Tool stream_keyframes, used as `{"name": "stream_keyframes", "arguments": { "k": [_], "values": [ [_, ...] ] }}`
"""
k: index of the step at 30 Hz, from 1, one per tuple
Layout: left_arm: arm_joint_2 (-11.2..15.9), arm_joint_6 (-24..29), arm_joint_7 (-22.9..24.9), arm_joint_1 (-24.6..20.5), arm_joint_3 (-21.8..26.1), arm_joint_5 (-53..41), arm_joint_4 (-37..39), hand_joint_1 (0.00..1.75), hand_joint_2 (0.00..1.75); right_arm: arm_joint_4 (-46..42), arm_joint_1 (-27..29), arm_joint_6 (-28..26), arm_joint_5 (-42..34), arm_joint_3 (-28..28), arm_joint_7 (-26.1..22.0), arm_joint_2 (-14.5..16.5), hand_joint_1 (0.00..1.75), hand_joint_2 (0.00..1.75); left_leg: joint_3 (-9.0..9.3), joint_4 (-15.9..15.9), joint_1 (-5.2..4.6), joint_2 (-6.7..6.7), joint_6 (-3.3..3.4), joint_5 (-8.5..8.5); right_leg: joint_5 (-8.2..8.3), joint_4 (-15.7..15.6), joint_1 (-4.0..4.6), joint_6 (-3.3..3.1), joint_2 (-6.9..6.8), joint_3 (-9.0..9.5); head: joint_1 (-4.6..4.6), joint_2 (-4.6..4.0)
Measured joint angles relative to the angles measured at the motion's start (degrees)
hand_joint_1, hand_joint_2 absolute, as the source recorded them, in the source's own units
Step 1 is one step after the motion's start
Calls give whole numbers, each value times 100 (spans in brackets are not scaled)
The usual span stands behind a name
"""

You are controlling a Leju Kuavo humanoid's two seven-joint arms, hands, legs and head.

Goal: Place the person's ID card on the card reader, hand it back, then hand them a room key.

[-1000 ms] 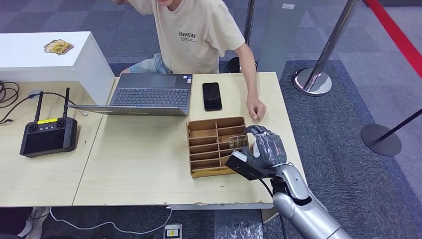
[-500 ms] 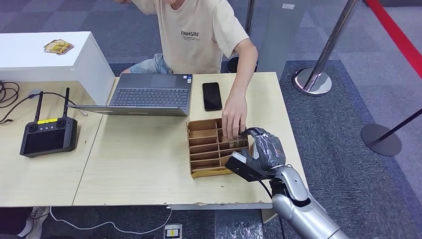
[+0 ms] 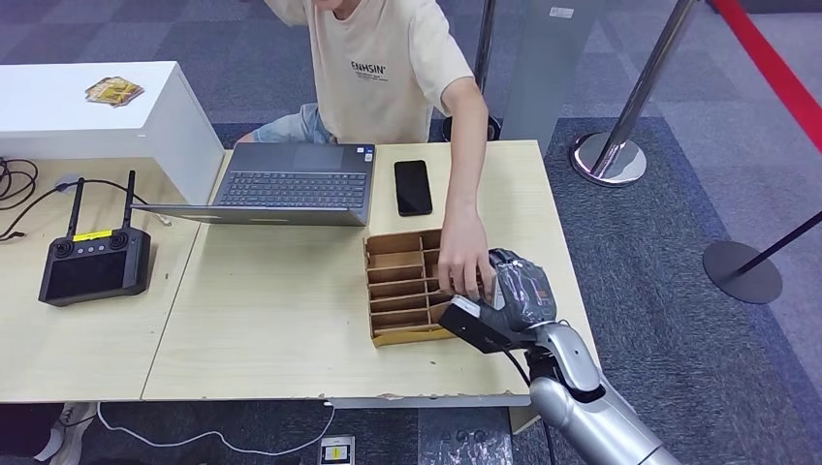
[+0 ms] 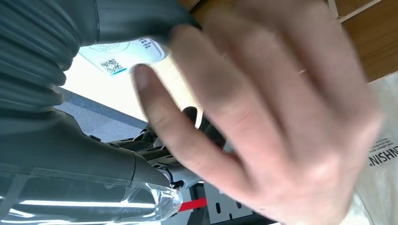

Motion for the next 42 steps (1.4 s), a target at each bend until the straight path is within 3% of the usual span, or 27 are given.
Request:
{"name": "stream_keyframes", "arguments": {
  "k": [33,37,39,42],
  "values": [
    [-16,14,2,0,-1,15,0,0,175,27,27,-16,-33,0,-9,16,90,175,0,0,0,0,0,0,0,0,0,0,0,0,-1,0],
    [-16,14,2,0,-2,15,0,0,175,47,29,-19,-38,0,-20,17,161,175,0,0,0,0,0,0,0,0,0,0,0,0,-1,0],
    [-16,14,2,0,-2,15,0,0,175,54,30,-20,-39,1,-21,17,173,175,0,0,0,0,0,0,0,0,0,0,0,0,-1,0],
    [-17,14,2,0,-2,15,0,0,175,56,31,-20,-41,2,-23,16,175,175,0,0,0,0,0,0,0,0,0,0,0,0,-1,0]
  ]
}}
